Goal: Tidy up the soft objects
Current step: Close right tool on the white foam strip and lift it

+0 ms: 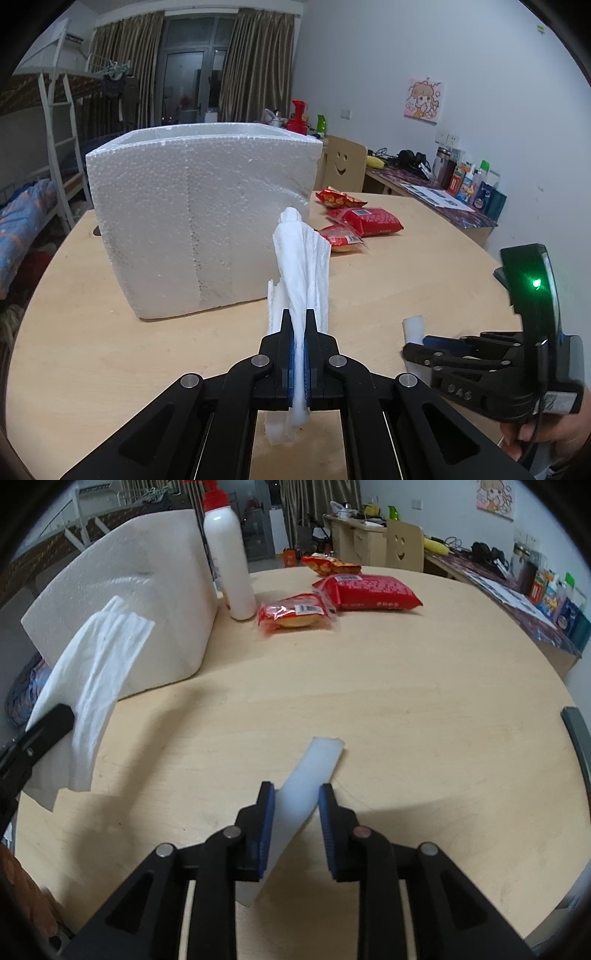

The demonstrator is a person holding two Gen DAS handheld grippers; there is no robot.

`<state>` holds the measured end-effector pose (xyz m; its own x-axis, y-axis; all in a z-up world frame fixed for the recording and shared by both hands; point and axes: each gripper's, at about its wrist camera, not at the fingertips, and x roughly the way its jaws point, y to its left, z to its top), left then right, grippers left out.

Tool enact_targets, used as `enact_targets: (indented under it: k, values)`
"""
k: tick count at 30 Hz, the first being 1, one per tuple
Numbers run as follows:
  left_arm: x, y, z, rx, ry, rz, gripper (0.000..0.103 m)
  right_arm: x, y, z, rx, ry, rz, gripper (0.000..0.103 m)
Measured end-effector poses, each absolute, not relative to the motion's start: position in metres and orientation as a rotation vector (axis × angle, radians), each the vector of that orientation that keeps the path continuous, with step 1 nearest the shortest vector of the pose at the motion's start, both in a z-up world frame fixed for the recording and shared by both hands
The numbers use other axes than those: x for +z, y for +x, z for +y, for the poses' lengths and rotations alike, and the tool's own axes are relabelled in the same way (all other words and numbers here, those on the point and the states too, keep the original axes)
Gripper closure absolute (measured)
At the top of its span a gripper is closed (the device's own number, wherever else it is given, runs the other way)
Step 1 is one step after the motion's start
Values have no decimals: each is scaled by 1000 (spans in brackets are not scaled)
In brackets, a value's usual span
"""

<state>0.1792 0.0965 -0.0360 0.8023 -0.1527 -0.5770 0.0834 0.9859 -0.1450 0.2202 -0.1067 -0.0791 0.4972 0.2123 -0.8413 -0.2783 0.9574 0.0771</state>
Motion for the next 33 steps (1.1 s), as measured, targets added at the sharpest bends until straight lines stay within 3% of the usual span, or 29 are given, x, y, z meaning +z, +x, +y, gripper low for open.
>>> enact_targets:
  k: [7, 16, 18, 20, 33]
  values:
    - [-32, 171, 100, -110, -123, 607, 100, -81, 211, -85, 305, -246, 924, 71]
    - [-32, 172, 94, -111, -123, 613, 100, -80, 212, -104, 330, -132, 957, 70]
    - [-32, 171, 94, -107, -123, 609, 100, -81, 214, -104, 330, -126, 938, 77]
    - [-31, 171, 96, -100, -125, 604, 100, -77, 217, -109, 371, -81, 917, 95]
    - [-21, 162, 91, -59, -118, 583, 100, -37, 198, -119, 476, -46, 776, 95]
